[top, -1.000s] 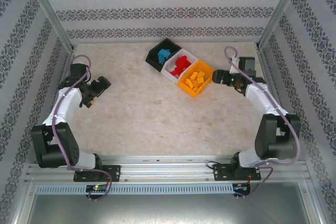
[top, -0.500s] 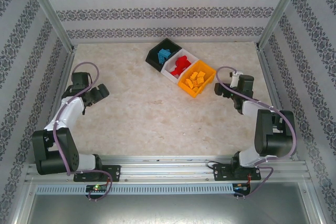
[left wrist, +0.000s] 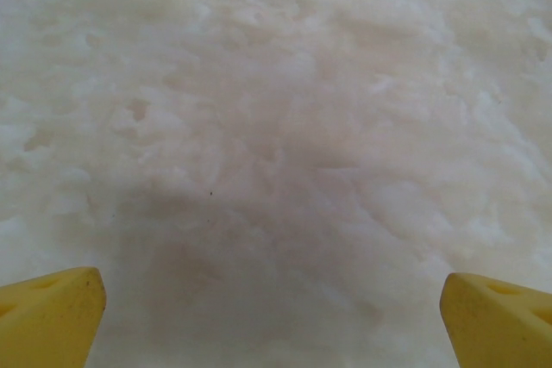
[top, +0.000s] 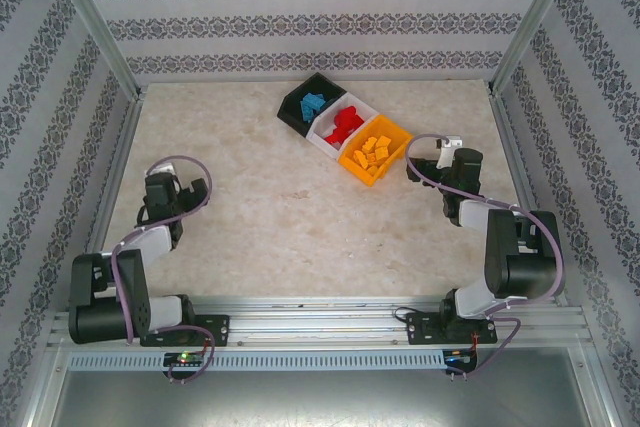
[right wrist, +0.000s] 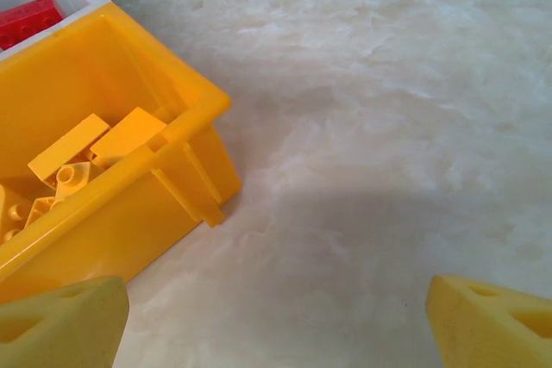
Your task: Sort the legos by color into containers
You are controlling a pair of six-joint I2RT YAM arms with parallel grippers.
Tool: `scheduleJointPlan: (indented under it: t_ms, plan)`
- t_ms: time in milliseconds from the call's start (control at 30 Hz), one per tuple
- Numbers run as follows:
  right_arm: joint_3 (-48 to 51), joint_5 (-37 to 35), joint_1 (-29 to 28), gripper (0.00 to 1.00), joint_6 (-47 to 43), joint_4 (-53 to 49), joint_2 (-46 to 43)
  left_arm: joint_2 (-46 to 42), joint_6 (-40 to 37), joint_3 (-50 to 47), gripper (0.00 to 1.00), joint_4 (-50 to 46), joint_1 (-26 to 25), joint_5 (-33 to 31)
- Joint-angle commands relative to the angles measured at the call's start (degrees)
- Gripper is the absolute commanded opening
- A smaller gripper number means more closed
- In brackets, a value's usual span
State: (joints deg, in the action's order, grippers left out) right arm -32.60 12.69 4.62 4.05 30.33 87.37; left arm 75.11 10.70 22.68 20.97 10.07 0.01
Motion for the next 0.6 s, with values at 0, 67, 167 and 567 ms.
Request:
scheduleJointPlan:
  t_ms: [0, 67, 167, 567]
  plan:
    - [0.0, 0.1, -0.5, 0.90, -0.8, 2.1, -0.9, 2.0, -2.6, -1.5, 1.00, 17.7, -0.9, 1.5]
    - [-0.3, 0.0, -0.5, 0.90, -0.9, 1.7, -0.8, 3.0, -3.7, -0.5, 1.00, 17.9, -1.6, 2.4]
    - [-0.6, 0.1, -0.5, 0.90, -0.9, 1.2, -0.5, 6.1, -3.1, -0.1, 1.00, 22.3, -2.4, 4.1]
    - [-0.7, 0.1, -0.4, 0.91, -0.8, 1.2, -0.6, 16.0, -7.8, -4.9, 1.00, 40.9, -6.3, 5.2]
